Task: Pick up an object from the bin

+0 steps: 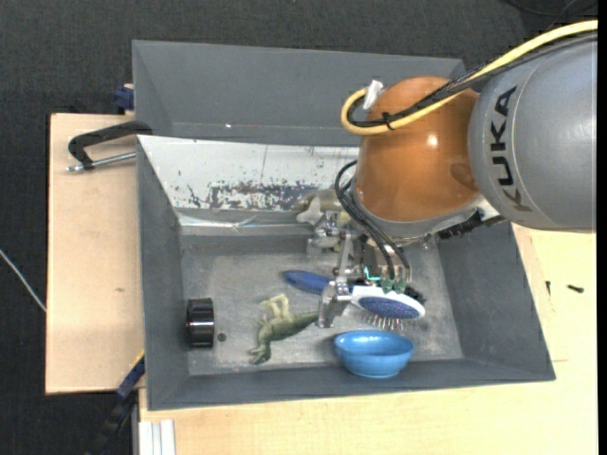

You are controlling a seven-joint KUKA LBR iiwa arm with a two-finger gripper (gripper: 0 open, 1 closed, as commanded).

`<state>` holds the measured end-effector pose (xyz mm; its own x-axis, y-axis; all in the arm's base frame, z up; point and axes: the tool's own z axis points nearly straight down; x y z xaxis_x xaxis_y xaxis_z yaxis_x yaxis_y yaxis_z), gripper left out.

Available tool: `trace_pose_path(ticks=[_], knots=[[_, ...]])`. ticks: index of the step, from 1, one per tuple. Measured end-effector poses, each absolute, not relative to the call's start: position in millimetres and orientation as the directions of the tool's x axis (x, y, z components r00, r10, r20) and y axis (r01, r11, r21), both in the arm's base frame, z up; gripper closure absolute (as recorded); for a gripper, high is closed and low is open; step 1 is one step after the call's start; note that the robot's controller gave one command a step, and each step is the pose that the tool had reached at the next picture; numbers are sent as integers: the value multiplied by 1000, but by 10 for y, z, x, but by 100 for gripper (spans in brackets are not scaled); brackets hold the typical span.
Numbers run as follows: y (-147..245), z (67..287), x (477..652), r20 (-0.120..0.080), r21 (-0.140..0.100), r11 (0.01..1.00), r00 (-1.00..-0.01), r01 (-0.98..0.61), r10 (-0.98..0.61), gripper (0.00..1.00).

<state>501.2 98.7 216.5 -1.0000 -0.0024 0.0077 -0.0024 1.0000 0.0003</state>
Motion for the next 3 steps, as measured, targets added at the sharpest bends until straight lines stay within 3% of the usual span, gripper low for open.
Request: trace_pose_path(ticks=[1, 2, 3], knots=[[777, 779, 5469, 6, 0, 1000, -1000, -10, -10, 0], [788, 823, 5483, -1, 2, 1000, -1000, -10, -10, 100], [786, 824, 5483, -1, 2, 1000, -1000, -9, -9, 0]])
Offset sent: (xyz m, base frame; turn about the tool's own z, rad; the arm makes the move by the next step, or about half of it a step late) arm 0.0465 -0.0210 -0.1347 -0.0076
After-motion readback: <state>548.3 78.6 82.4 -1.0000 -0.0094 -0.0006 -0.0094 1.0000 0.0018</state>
